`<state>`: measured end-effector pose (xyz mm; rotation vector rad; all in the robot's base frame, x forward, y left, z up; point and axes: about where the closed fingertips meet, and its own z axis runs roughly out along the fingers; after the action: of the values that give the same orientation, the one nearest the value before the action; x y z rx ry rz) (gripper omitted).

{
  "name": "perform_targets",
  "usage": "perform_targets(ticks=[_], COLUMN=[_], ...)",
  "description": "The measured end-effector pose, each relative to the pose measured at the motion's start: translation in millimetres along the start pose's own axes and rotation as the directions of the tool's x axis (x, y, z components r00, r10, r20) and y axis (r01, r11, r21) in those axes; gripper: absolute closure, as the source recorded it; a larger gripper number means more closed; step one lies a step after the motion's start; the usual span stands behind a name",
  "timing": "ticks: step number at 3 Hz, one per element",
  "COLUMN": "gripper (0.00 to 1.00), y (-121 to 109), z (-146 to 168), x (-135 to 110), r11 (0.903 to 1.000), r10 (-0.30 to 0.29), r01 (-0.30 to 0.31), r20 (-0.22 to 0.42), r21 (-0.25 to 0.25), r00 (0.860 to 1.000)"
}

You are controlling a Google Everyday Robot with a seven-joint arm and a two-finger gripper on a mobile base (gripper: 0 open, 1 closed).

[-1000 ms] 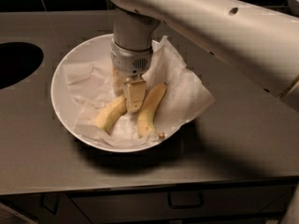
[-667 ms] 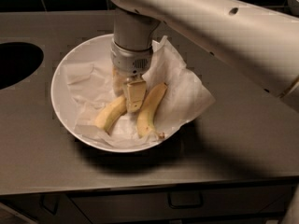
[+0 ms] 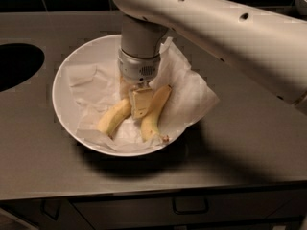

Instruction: Pick banana from white bowl

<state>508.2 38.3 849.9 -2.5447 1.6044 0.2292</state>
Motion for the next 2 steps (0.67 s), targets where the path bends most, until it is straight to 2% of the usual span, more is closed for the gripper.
perform_targets(ticks=[2], gripper=[0.45], y=[-3.0], z=[-0.8], x=[-0.2], r11=[1.0], r10=[-0.005], r01=[0.005], r20=[0.002], r21=[-0.004], r00=[1.0])
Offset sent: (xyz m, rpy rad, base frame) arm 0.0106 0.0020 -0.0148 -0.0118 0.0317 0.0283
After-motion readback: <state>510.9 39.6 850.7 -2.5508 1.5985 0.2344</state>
